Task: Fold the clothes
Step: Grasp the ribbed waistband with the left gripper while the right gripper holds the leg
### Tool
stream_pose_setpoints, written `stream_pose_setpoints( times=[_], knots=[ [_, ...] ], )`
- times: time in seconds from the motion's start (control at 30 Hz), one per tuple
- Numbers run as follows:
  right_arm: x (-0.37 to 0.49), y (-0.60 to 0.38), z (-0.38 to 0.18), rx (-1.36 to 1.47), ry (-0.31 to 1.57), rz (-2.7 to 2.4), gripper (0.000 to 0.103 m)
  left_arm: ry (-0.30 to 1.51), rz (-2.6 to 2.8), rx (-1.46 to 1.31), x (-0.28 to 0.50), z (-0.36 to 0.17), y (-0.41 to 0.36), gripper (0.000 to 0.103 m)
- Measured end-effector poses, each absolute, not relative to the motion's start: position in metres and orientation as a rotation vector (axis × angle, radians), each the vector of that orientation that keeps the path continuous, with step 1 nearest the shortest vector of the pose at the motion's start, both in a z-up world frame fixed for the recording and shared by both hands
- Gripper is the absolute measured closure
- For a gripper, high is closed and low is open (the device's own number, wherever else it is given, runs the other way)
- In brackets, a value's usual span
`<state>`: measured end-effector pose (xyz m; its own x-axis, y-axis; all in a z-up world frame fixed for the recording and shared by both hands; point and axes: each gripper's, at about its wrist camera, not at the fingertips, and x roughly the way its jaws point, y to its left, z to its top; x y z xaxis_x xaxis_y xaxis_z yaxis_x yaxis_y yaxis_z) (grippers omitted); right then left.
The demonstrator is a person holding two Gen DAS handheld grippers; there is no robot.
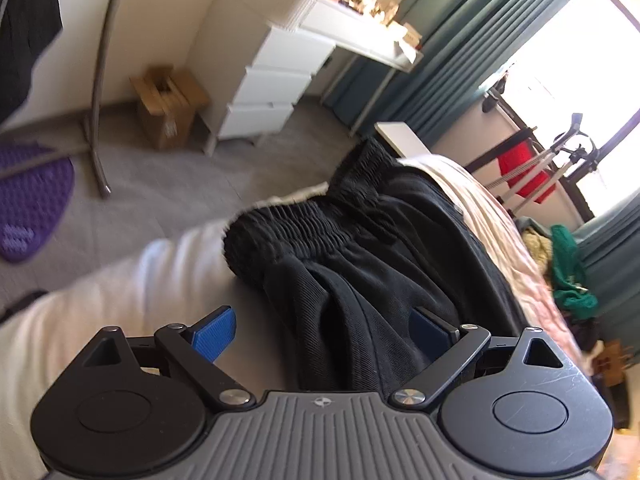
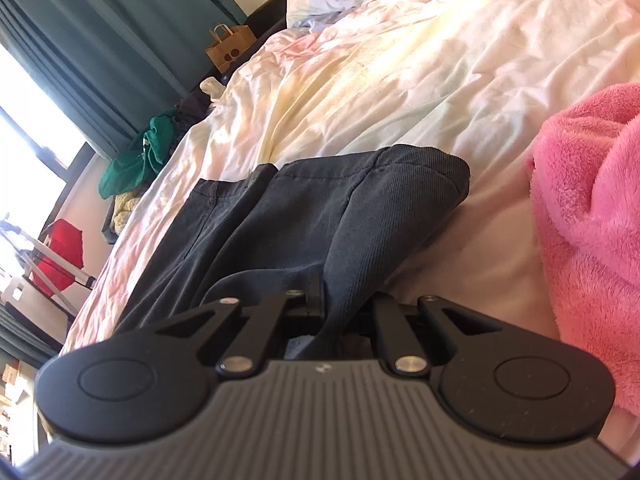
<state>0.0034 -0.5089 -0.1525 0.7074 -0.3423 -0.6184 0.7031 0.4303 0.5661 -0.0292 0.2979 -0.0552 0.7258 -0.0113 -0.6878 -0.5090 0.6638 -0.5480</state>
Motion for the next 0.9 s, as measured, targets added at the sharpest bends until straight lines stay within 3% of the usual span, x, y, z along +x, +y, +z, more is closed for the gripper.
stream_pose_setpoints(
  times=[0.23,0.33,0.43,0.6,0.67,0.9],
  knots=[
    [0.005,-0.512,-0.159,0.943,0.457,-0.686,0.094,0.897,0.196,-0.898,-0.004,-0.089,0.288,0.018],
    [0.006,-0.514,-0.162,0.957,0.46,-0.688,0.093,0.888,0.188,-0.949,-0.002,-0.097,0.292,0.019],
    [0.007,-0.515,-0.165,0.972,0.463,-0.691,0.093,0.872,0.18,-0.99,-0.001,-0.102,0.297,0.028],
    [0.007,-0.519,-0.17,1.009,0.455,-0.7,0.093,0.852,0.146,-1.001,0.005,-0.101,0.298,0.032],
    [0.004,-0.523,-0.173,1.044,0.428,-0.711,0.093,0.85,0.135,-1.0,0.007,-0.101,0.296,0.039],
    [-0.004,-0.538,-0.187,1.19,0.325,-0.767,0.092,0.836,0.134,-1.072,0.008,-0.105,0.301,0.042]
  ],
)
